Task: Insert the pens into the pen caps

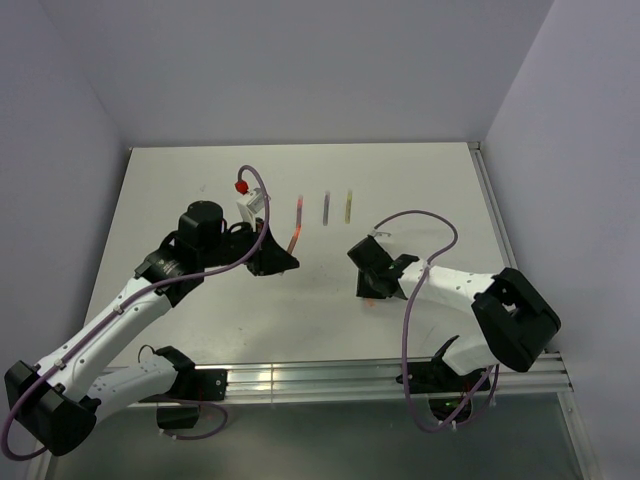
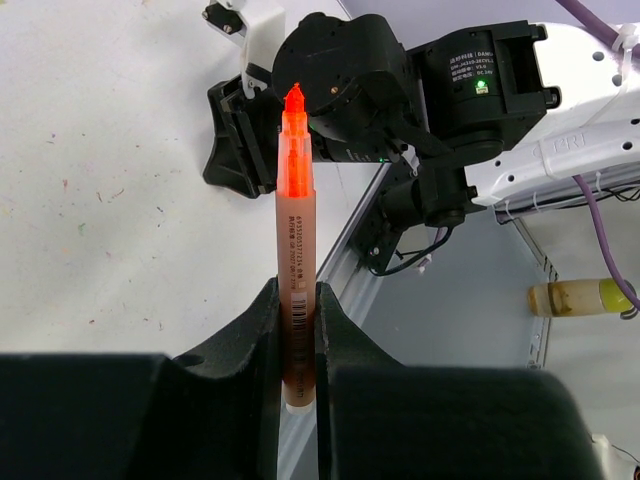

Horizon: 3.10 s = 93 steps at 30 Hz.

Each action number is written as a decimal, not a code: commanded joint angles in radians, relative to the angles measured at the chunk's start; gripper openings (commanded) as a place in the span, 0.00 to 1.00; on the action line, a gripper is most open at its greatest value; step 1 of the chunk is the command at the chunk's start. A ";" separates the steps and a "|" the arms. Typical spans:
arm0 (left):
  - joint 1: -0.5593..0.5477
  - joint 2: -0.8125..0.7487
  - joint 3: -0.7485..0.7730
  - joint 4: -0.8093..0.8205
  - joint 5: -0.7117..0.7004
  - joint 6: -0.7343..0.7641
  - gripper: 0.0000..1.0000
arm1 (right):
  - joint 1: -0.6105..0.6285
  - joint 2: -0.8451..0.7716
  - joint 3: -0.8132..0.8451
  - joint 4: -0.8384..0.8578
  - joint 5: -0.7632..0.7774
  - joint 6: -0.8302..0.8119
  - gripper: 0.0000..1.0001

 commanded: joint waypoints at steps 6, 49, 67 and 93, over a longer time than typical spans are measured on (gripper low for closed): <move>-0.003 -0.021 0.008 0.045 0.034 -0.001 0.00 | 0.033 0.083 -0.059 -0.122 -0.040 0.062 0.34; -0.003 -0.052 0.013 0.041 0.055 0.002 0.00 | 0.033 0.154 0.101 -0.187 -0.033 -0.053 0.38; -0.003 -0.024 0.013 0.050 0.064 0.000 0.00 | 0.022 0.186 0.064 -0.116 -0.062 -0.053 0.27; -0.003 0.086 0.032 0.200 0.073 -0.012 0.00 | -0.061 -0.309 0.295 0.334 -0.201 0.099 0.00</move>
